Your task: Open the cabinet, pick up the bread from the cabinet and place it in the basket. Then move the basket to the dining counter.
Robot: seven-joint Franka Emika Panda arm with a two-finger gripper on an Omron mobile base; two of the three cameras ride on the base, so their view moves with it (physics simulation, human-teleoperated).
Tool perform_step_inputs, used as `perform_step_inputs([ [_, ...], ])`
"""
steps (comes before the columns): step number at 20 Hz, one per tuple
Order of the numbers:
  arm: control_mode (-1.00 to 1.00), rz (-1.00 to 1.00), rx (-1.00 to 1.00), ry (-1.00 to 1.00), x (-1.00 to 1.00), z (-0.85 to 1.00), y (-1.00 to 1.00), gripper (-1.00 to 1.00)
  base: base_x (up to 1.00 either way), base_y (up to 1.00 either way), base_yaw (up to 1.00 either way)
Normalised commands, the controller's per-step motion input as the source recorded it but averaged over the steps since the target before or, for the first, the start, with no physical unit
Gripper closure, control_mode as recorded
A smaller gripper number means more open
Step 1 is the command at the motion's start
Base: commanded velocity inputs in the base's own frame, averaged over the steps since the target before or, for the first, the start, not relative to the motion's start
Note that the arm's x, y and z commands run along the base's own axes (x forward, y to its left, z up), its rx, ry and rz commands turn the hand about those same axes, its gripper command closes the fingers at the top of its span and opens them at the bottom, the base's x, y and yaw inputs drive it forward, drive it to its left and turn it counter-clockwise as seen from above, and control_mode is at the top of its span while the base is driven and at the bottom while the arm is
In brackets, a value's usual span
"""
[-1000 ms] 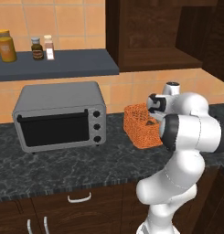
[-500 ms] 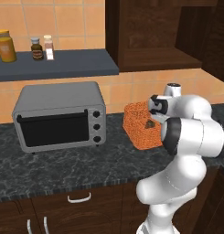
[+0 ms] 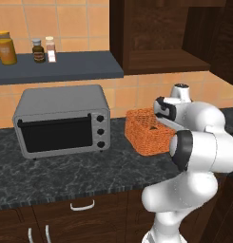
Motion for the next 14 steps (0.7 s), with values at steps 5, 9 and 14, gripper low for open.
perform_step_inputs([
  [5,-1.0,-0.12,-0.08,-0.15,-0.46,0.51,0.55,1.0,0.0,0.0,0.0],
  [9,-1.0,-0.07,-0.22,-0.14,-0.63,0.99,0.29,1.0,0.0,0.0,0.0],
  [14,-1.0,-0.07,0.06,0.01,-0.72,0.88,0.0,1.0,0.0,0.0,0.0],
])
